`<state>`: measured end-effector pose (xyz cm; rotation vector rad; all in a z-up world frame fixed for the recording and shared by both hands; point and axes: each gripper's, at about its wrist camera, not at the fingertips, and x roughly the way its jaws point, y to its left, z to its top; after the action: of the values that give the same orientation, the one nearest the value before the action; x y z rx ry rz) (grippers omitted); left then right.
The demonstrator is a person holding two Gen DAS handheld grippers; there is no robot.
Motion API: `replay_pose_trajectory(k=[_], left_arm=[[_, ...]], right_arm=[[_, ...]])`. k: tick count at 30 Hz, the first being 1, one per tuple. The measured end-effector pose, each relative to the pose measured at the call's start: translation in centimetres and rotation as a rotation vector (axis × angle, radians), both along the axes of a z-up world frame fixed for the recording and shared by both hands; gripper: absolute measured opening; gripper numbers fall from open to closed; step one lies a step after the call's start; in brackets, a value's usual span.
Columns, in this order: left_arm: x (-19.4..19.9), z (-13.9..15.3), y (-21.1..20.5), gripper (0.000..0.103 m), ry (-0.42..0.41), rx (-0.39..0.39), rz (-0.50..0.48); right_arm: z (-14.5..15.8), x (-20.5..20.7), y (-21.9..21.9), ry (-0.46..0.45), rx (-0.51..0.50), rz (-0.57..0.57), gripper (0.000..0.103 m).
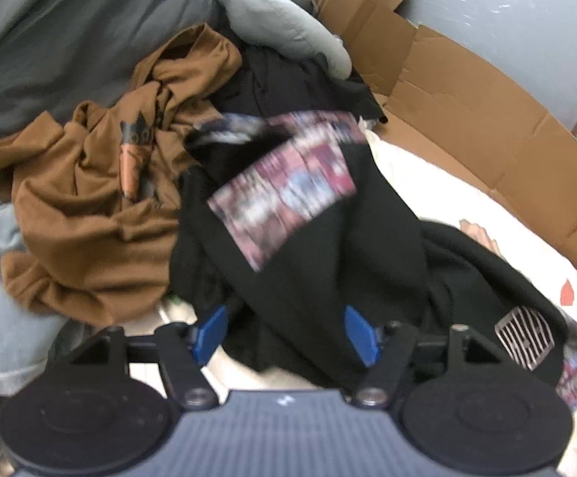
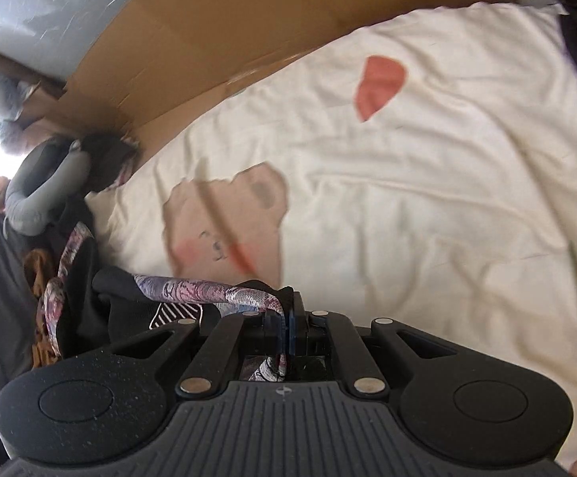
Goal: Fold clothes
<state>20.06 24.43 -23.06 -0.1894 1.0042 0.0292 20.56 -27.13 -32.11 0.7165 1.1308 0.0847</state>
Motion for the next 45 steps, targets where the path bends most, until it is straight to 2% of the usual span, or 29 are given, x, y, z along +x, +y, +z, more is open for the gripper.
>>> replay_pose_trajectory(k=[3,6,9,23,25,27,28,30,34,38,41,42,43,44,45], left_arm=[[1.1,-0.7,-0.1,0.07,-0.01,-0.011,0.015],[1.8,-1.4,-0.9,0.07,-0.02,0.027,0.016],[2.8,-2.2,-1.2,0.07,-0.012,0.021,0.025],[5.2,-5.2,-4.6,0.068,0.011,0.002,-0.038],[5.2,-5.5,-4.6,0.056,0.018,-0.019,-0.038],[5.1,-5.6,-4.8,0.037,0.024,-0.042,-0.056],[5.1,-5.5,-4.8,0.032,0.025,-0.05,-0.061],[4.9,-5.5,-4.9,0.009,0.028,-0.065,-0.072],[4.3,-4.9,-4.7,0.006,0.022,-0.095,-0.077],[3.2,-4.1,-4.7,0.005,0.021,-0.089,-0.081],[2.2,-3.4,-4.3,0.005,0.03,-0.085,-0.075],[1.8,-3.2,-4.2,0.005,0.035,-0.083,-0.072],[1.5,-3.0,-4.0,0.005,0.038,-0.081,-0.07],[1.1,-2.7,-3.8,0.005,0.041,-0.08,-0.07],[0.7,-2.4,-3.6,0.005,0.044,-0.077,-0.072]], right_arm=[[0.2,-0.4,-1.4,-0.008,-0.006,-0.035,0.0],[0.4,-0.7,-2.8,-0.017,-0.013,-0.074,0.0],[0.6,-0.9,-4.1,-0.02,-0.024,-0.106,0.0],[1.4,-1.2,-8.0,-0.038,-0.076,-0.189,0.0],[1.5,-1.5,-8.3,-0.037,-0.082,-0.196,0.0],[1.6,-1.7,-8.7,-0.036,-0.088,-0.204,0.0],[1.6,-2.0,-8.9,-0.034,-0.088,-0.211,0.0],[1.6,-2.4,-9.4,-0.028,-0.089,-0.225,0.0],[1.3,-3.7,-10.4,-0.003,-0.093,-0.253,0.0],[0.9,-4.7,-10.6,0.029,-0.084,-0.248,0.001],[1.0,-5.4,-10.3,0.017,-0.055,-0.237,0.007],[1.1,-5.6,-10.1,0.007,-0.052,-0.234,0.022],[1.2,-5.7,-9.9,-0.002,-0.054,-0.223,0.03],[1.3,-5.8,-9.6,-0.01,-0.056,-0.212,0.042],[1.5,-5.9,-9.4,-0.015,-0.061,-0.208,0.047]])
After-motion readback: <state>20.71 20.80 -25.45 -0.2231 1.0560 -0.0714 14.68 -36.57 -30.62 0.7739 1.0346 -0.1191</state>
